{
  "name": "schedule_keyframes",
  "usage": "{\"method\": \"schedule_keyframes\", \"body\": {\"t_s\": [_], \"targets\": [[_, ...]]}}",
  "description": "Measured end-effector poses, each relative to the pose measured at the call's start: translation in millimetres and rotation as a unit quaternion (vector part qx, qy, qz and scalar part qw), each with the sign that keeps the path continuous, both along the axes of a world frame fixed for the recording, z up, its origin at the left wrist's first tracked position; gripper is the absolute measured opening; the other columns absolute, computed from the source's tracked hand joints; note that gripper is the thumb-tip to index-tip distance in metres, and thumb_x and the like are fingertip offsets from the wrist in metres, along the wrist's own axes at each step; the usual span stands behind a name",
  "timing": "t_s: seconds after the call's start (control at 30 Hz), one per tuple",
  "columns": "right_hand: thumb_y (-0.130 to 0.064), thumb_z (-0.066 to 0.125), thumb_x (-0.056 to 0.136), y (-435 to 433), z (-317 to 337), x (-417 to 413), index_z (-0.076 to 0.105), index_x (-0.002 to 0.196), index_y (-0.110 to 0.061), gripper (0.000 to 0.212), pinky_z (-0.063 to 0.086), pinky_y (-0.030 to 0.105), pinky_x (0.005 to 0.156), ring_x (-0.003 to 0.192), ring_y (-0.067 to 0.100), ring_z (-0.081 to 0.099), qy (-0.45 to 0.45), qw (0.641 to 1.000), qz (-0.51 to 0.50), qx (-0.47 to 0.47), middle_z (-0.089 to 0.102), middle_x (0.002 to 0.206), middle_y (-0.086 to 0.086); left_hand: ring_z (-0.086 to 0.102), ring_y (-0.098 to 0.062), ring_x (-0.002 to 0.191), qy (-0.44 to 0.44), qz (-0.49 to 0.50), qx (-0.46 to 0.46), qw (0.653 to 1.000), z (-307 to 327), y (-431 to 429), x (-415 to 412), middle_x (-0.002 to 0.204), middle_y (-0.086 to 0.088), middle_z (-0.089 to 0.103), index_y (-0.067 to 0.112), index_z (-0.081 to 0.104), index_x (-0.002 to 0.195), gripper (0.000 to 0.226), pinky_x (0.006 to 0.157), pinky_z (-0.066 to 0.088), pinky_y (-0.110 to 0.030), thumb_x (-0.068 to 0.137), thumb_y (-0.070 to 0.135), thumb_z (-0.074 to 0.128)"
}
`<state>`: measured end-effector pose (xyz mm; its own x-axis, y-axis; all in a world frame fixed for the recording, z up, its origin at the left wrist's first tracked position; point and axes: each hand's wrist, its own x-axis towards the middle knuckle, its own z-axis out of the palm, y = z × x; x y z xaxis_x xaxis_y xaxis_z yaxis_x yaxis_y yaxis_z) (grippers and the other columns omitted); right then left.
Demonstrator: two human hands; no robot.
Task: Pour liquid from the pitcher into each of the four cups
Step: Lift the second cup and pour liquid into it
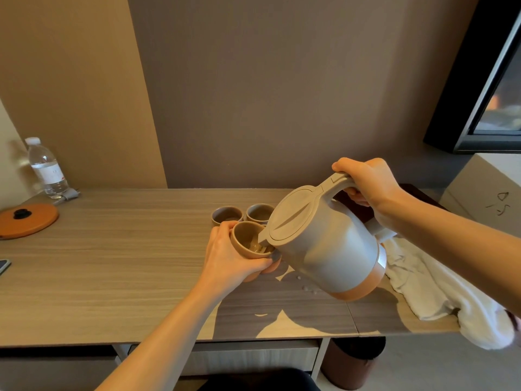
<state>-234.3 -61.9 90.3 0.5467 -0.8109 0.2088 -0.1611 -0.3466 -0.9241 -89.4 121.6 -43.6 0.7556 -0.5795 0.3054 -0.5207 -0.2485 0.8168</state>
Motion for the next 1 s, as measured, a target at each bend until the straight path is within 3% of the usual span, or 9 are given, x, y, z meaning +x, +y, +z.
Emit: {"method": "schedule_keyframes", "body": {"t_s": [0.57, 0.83, 1.0], "targets": [[-0.030, 0.062, 0.084, -1.0, -1.1, 4.4, 0.056, 0.056, -0.008, 0.036, 0.040, 0.028, 0.059, 0.054, 0.017, 0.045, 0.001, 1.000, -0.002, -0.004, 0.049, 0.051, 0.003, 0.050, -0.012, 0.116, 0.065, -0.007, -0.027, 0.997, -10.5, 0.0, 2.8, 0.126, 0.008, 0.049, 0.030, 0.044, 0.127, 0.097, 0.091, 0.052, -0.033, 0.047, 0.037, 0.097], [-0.030, 0.061, 0.083, -0.7, -1.3, 5.2, 0.054, 0.054, -0.008, 0.037, 0.039, 0.029, 0.058, 0.053, 0.017, 0.044, 0.002, 1.000, 0.000, -0.011, 0.047, 0.050, 0.004, 0.054, -0.014, 0.114, 0.091, -0.001, -0.033, 0.995, -20.3, -1.9, 6.0, 0.125, 0.010, 0.053, 0.035, 0.043, 0.125, 0.098, 0.090, 0.055, -0.036, 0.041, 0.047, 0.093], [-0.031, 0.061, 0.084, -0.2, -2.0, 6.3, 0.055, 0.055, -0.008, 0.038, 0.041, 0.030, 0.061, 0.055, 0.018, 0.045, 0.007, 1.000, 0.002, -0.019, 0.049, 0.054, 0.006, 0.054, -0.014, 0.113, 0.099, -0.004, -0.043, 0.994, -23.3, -0.9, 4.9, 0.124, 0.009, 0.054, 0.034, 0.044, 0.124, 0.094, 0.087, 0.053, -0.029, 0.046, 0.041, 0.095]]}}
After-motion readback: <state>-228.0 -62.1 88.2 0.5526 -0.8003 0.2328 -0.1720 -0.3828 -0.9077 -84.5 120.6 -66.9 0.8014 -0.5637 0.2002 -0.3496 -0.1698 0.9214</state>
